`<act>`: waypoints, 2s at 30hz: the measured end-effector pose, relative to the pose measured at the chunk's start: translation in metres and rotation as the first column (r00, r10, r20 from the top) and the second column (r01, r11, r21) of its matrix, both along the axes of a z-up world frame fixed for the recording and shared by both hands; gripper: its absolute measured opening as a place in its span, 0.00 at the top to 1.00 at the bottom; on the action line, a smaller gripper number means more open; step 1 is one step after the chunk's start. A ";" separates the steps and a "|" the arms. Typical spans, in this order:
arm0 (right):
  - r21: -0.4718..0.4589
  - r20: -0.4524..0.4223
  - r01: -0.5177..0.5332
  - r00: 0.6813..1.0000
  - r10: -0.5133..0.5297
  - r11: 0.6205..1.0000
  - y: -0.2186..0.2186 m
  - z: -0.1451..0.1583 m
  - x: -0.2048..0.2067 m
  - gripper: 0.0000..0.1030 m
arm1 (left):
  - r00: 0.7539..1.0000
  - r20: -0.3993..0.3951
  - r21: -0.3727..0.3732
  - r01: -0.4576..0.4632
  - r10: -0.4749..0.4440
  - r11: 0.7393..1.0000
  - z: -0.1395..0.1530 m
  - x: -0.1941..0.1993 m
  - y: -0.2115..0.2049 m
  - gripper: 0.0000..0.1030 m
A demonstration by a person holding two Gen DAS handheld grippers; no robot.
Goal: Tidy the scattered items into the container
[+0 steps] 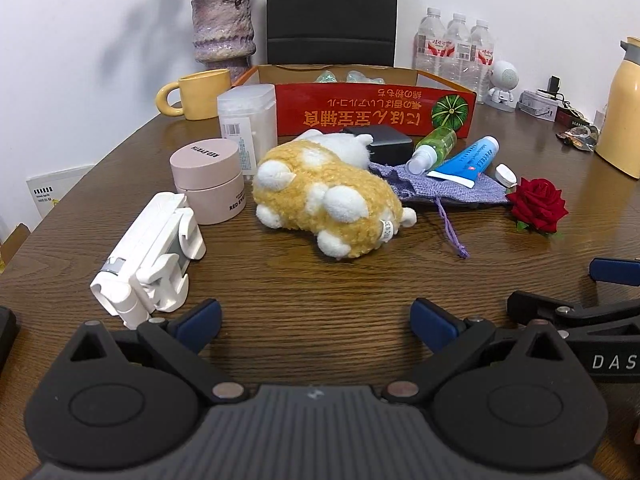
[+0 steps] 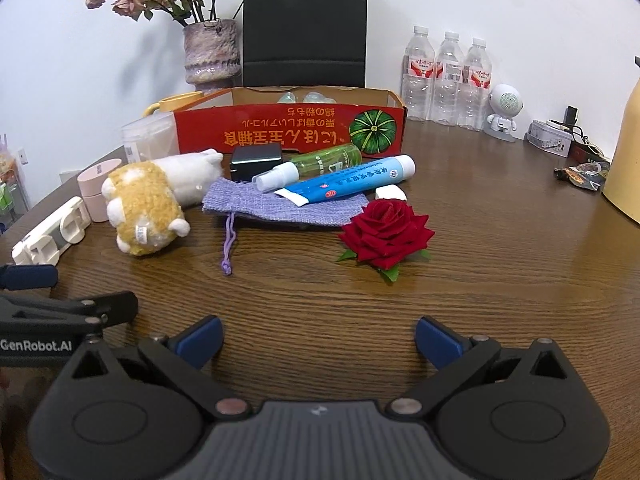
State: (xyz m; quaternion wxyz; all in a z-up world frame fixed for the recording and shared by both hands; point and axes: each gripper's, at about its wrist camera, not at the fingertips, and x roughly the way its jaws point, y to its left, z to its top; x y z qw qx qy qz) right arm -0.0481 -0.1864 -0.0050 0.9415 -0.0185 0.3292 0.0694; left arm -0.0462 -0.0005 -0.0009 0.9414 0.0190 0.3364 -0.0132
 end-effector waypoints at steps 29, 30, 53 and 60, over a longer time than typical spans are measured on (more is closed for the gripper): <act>0.053 0.090 -0.152 0.985 0.147 0.987 0.021 0.020 -0.017 0.13 | 0.999 0.040 -0.099 -0.016 0.020 0.995 0.011 0.023 0.109 0.27; 0.049 0.105 -0.208 0.974 0.202 0.977 0.030 0.026 -0.017 0.13 | 0.999 0.027 -0.094 -0.017 0.020 0.995 0.011 0.027 0.108 0.39; -0.036 0.016 -0.148 0.989 0.149 0.988 0.020 0.027 -0.061 0.53 | 0.996 0.040 -0.088 0.082 -0.079 0.993 0.009 -0.026 0.038 0.44; -0.035 0.056 -0.166 0.984 0.168 0.986 0.024 0.027 -0.062 0.32 | 0.997 0.030 -0.045 0.073 -0.072 0.996 0.007 -0.028 0.039 0.25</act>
